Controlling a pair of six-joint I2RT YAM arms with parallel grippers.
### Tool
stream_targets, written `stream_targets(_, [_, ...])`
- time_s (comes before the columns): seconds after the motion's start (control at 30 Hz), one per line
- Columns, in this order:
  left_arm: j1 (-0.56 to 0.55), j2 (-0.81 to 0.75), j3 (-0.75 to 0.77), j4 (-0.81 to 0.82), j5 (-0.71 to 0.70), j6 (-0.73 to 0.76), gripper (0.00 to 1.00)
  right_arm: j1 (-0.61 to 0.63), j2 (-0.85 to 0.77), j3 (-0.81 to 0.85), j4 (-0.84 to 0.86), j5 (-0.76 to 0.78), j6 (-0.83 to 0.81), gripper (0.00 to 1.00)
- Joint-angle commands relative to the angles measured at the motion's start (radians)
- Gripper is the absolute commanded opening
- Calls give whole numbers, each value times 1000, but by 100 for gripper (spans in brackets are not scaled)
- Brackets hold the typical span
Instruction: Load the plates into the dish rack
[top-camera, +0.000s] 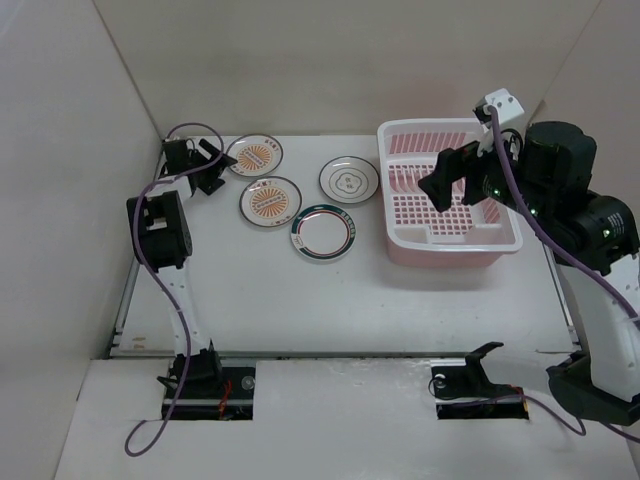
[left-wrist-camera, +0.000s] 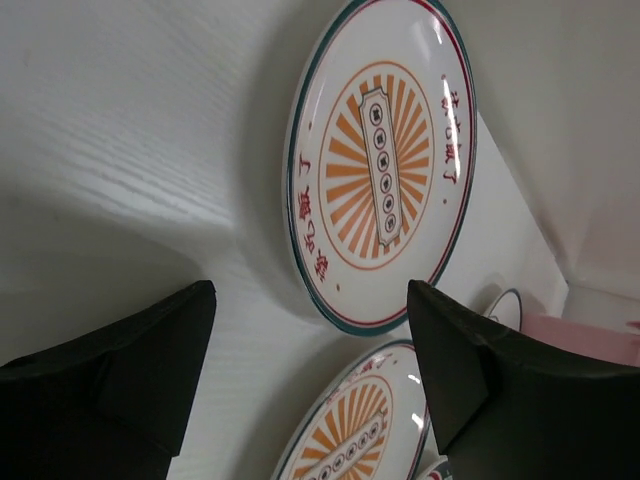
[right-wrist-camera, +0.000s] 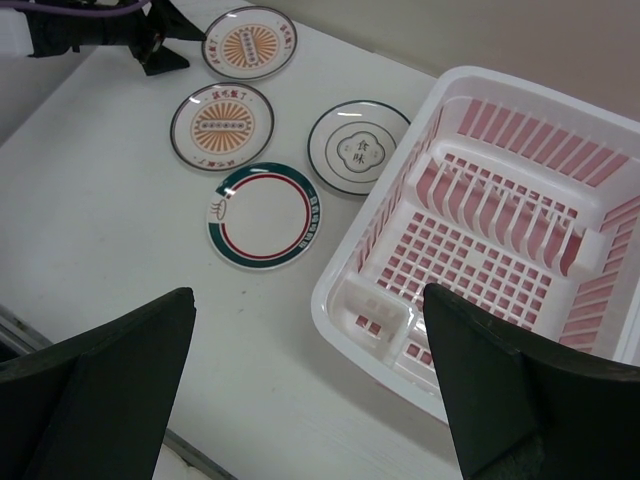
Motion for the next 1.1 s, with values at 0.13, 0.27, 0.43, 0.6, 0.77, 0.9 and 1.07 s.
stream_targets(0.13, [-3,109,165,67,22,-131,72,10,8,12,57,14,-13,100])
stream_targets(0.27, [-12,167,228,41,22,-153,64,10,18,23,57,23,-13,100])
stream_targets(0.43, [-12,206,252,41,22,-187,52,10,28,32,57,23,-13,100])
stream_targets(0.6, [-21,226,243,50,22,-207,31,10,58,50,57,23,-13,100])
stream_targets(0.77, [-21,226,234,47,22,-207,0,10,69,50,67,14,-13,100])
stream_targets(0.9, [-21,163,158,77,2,-196,0,10,69,50,67,4,-13,100])
stream_targets(1.07, [-21,56,36,244,77,-205,0,10,78,29,76,-5,-13,100])
